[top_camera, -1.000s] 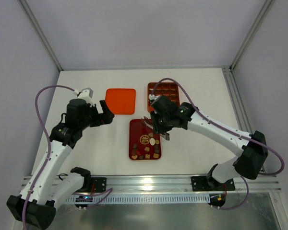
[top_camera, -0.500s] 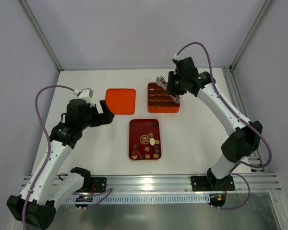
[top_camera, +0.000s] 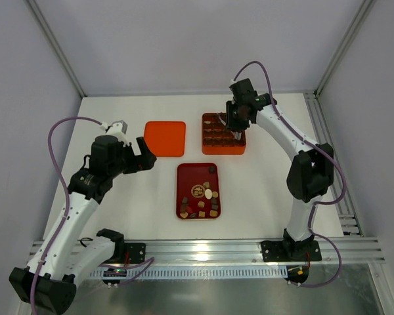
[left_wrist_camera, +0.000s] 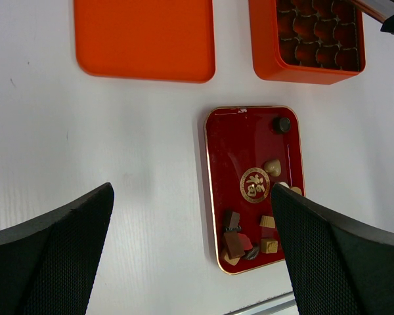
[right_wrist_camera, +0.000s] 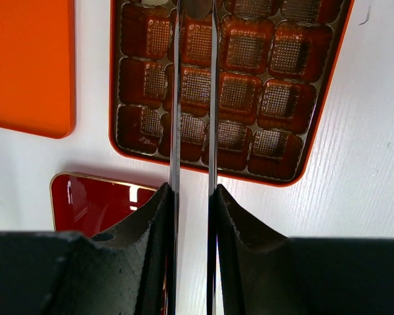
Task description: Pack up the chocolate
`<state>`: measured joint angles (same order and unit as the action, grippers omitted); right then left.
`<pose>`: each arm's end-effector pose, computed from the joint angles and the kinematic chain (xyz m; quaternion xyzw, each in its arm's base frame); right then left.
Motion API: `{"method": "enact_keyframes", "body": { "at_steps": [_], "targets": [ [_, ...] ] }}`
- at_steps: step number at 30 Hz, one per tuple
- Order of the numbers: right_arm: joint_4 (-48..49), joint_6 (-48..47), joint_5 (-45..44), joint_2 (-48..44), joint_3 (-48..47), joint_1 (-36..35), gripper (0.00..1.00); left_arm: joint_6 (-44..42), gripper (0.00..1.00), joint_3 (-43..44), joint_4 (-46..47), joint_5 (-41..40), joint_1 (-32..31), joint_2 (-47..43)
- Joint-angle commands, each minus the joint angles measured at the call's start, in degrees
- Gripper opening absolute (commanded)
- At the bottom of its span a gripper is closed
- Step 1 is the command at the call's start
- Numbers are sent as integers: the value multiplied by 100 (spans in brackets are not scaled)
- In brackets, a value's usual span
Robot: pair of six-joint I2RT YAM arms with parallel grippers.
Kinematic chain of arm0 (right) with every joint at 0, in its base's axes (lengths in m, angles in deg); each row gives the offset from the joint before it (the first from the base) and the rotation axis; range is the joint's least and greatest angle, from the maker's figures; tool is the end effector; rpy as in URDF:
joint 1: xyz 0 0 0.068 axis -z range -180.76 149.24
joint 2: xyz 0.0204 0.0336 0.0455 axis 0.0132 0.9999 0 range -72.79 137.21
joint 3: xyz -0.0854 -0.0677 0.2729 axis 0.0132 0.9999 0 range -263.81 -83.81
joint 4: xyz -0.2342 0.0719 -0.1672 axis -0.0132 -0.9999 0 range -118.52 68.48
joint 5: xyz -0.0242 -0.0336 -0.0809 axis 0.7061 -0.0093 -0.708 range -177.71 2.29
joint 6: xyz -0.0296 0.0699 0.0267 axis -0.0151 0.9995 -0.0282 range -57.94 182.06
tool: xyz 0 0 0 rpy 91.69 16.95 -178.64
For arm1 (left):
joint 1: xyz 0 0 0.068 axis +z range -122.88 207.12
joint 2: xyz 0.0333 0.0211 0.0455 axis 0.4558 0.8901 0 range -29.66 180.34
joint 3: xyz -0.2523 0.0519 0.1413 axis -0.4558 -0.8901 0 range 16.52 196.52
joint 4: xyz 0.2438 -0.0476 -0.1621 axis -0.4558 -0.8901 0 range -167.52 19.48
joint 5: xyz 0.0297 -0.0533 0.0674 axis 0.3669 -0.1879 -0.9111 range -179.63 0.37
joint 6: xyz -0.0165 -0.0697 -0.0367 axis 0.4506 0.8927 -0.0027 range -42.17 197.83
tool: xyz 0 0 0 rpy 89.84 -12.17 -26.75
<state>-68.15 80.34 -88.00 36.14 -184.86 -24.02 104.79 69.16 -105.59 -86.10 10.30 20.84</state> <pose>0.4446 0.1907 0.2877 -0.0406 0.9515 0.1059 0.2859 0.2271 -0.0731 0.3264 -0.0630 0.8759 -0.2031 0.4330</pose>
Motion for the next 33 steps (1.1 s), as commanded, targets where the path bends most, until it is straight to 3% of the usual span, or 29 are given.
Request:
{"method": "enact_keyframes", "body": {
  "at_steps": [1,14,22,33],
  "targets": [
    [225,-71,-137,-56,-213,6,32,2,100,27,26,34,12,-31],
    [269,-79,-111,50,-239,-2,45,2,100,27,35,16,12,-23],
    [119,-79,-41,-493,-196,-20,45,-7,100,27,26,16,12,-23],
    [374,96,144,-2603,1992,-784,45,2,100,27,26,51,12,-23]
  ]
}}
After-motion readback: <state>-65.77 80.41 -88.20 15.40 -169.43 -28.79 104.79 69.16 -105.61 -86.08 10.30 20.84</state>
